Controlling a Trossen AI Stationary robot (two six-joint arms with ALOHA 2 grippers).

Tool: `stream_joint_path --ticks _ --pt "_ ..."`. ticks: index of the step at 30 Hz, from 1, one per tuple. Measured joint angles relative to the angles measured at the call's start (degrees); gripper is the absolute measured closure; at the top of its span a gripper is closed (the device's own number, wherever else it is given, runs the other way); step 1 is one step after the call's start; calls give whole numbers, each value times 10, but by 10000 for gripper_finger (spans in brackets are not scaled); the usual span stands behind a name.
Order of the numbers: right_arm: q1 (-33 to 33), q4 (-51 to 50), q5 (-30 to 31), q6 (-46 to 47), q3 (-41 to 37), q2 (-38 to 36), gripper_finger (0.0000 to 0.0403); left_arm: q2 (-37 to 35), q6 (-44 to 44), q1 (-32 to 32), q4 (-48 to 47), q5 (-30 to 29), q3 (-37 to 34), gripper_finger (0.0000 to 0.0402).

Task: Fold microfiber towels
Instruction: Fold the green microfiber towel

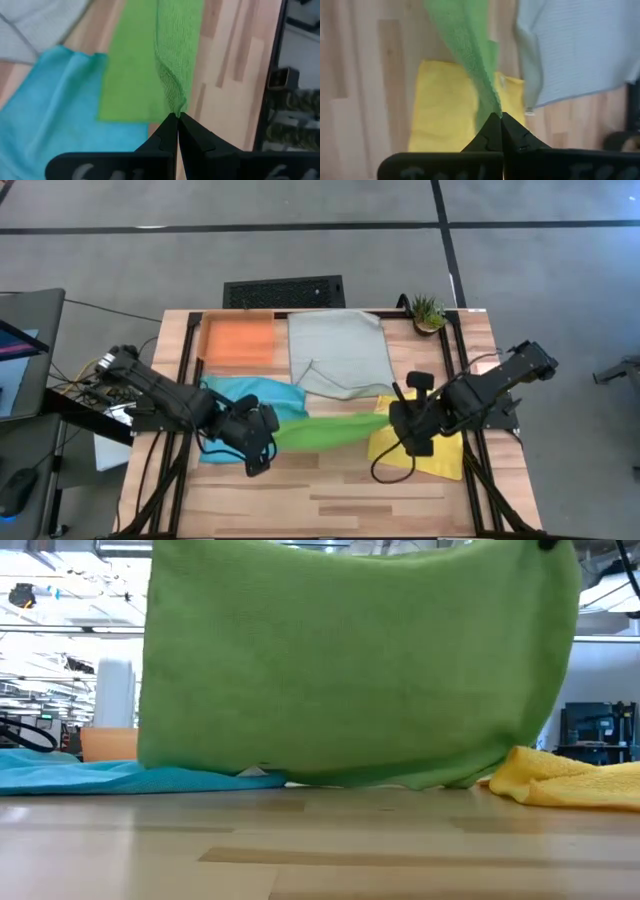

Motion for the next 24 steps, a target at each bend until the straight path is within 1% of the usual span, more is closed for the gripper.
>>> stream_joint_path --ticks 5,7,14,17,20,24 --pt "-51 -15 58 -36 0 0 401 -19 3 26 -10 -78 20 401" --pt "-79 -14 82 -56 0 0 401 -27 18 44 -14 -98 28 401" --pt "-183 -8 152 -145 0 0 401 -33 105 137 -30 -116 31 401" --pt "-227 -6 184 -191 5 0 401 -36 148 182 -19 -135 31 401" --pt "-264 -7 208 -226 31 0 401 -46 187 222 3 -141 38 401" --pt "-293 -7 233 -270 91 0 401 -50 237 250 2 -159 90 401"
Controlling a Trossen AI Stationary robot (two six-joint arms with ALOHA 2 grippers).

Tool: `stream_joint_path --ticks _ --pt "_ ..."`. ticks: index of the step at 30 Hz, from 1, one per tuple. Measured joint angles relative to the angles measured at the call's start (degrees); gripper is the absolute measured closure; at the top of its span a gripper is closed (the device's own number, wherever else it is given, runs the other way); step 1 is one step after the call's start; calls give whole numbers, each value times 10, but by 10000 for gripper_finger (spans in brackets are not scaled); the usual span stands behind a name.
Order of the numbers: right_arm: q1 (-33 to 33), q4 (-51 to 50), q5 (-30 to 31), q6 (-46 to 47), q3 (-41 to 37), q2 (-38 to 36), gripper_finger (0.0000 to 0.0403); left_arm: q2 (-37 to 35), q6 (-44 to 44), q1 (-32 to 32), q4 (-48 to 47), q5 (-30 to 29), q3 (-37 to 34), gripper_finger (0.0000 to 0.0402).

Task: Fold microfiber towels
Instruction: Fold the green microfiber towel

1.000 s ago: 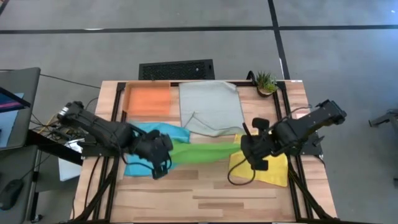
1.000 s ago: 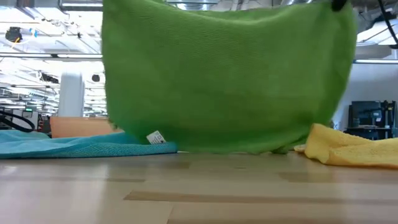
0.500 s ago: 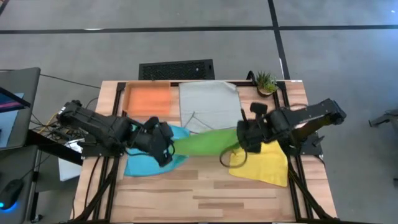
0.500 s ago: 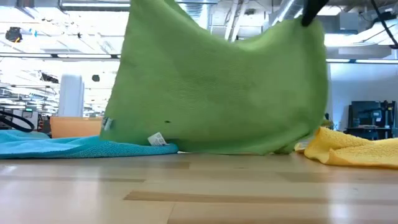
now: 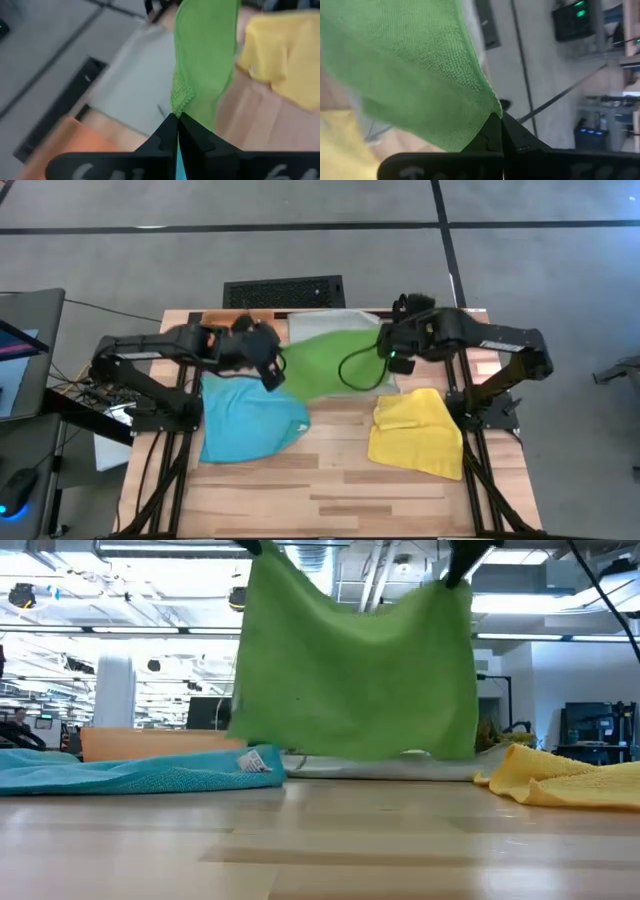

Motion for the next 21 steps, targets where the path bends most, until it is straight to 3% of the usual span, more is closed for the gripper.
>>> stream_joint_path --ticks 7,12,21 --pt "-10 -1 10 -31 61 -1 401 3 43 3 -35 11 57 401" --pt "16 -8 -26 -8 30 0 401 2 -17 -24 -98 41 16 401" --pt "112 -8 -145 95 -74 0 401 4 -131 -121 -104 128 -71 401"
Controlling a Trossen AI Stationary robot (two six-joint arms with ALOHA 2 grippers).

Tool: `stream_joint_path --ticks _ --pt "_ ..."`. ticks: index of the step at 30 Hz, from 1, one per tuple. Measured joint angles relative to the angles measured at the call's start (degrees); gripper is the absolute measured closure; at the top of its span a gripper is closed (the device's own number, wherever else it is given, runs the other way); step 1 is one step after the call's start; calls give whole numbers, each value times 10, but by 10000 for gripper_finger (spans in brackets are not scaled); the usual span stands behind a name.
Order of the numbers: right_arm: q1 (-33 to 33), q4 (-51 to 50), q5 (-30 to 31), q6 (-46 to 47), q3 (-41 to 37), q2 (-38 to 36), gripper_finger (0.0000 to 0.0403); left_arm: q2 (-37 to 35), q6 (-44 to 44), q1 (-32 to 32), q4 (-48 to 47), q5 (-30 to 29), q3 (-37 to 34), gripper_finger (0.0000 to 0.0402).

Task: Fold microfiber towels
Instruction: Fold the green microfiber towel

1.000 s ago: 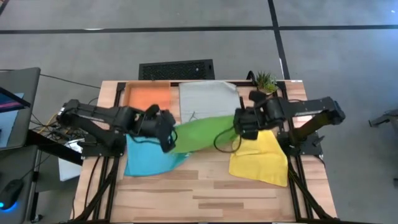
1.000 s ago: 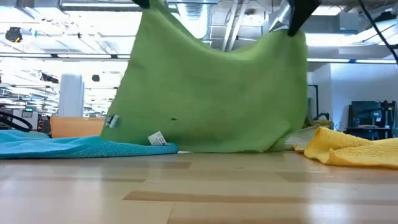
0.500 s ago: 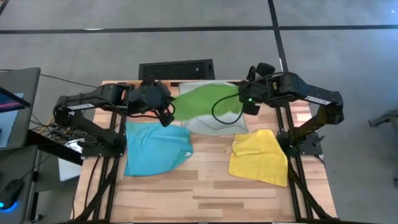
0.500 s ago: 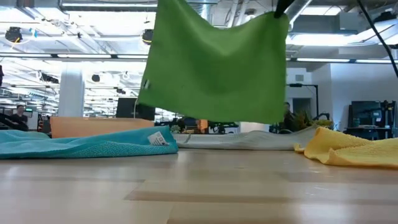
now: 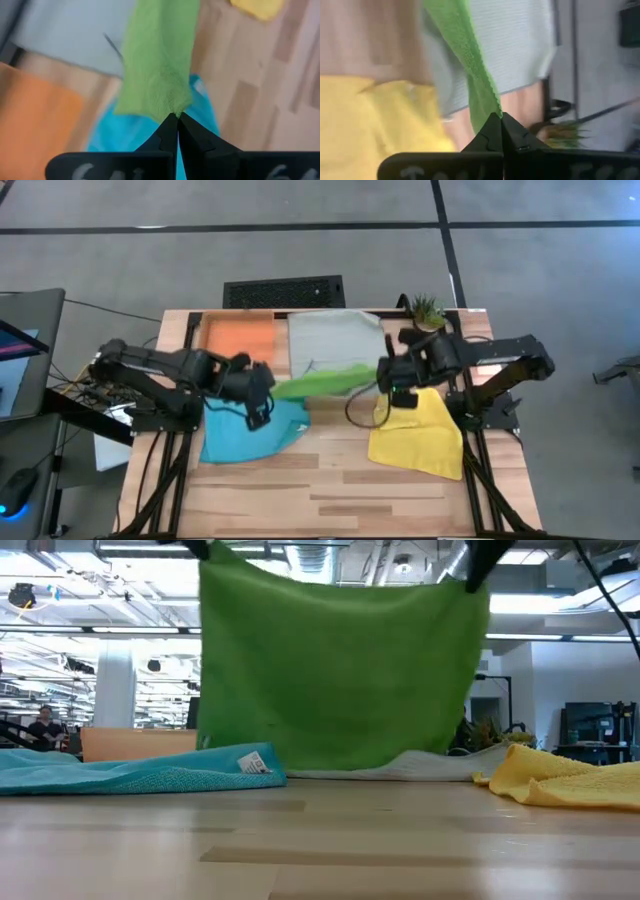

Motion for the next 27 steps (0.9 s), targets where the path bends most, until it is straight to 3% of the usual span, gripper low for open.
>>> stream_joint_path --ticks 6,12,16,27 --pt "67 5 -56 74 -40 1 400 -1 -105 -80 21 43 -41 401" --pt "139 40 -77 151 -69 1 400 -1 -179 -143 85 50 -82 401" --pt "171 122 -102 168 -107 1 401 -1 -214 -165 158 59 -128 401" --pt "198 229 -155 240 -210 1 401 0 -289 -195 296 85 -233 401"
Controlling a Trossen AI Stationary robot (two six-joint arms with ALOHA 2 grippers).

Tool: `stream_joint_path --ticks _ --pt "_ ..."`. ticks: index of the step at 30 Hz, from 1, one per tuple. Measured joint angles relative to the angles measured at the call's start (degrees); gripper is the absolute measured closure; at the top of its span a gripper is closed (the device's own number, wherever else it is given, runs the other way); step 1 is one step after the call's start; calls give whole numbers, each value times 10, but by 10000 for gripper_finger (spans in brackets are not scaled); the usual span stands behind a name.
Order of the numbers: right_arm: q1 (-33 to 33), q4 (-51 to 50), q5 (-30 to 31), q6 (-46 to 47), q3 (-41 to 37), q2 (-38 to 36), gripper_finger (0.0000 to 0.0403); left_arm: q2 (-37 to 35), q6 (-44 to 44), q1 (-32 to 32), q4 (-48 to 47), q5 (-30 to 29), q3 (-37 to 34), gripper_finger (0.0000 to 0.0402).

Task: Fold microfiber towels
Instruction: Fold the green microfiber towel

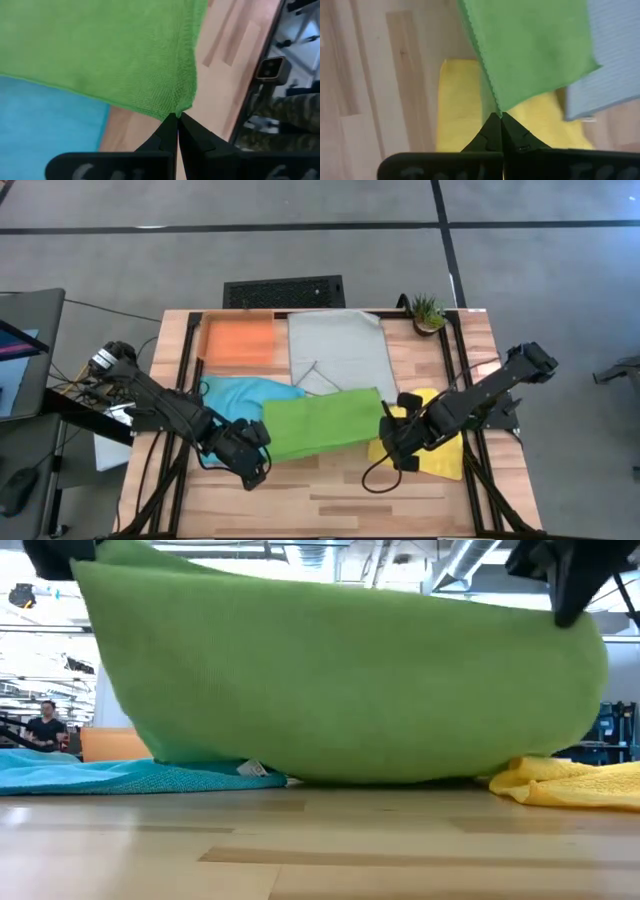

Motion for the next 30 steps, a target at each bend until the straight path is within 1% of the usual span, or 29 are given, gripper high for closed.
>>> stream_joint_path --ticks 3,5,11,14,17,26,30 --pt "2 41 -13 4 -24 0 401 0 -3 -3 24 4 -21 401" --pt "1 47 -16 6 -32 0 401 0 -3 -3 38 5 -30 401" --pt "-21 52 -19 -5 -54 0 400 0 -3 9 30 -3 -42 401" --pt "-49 51 -18 -35 -64 0 399 0 -25 31 7 -21 -42 401" --pt "-82 57 -17 -76 -67 0 399 0 -32 57 -7 -24 -42 401" --pt "-189 78 12 -180 -67 0 399 0 -37 131 -44 -24 -42 401" --pt "-233 92 13 -203 -67 0 400 0 -57 163 -72 -16 -42 401"
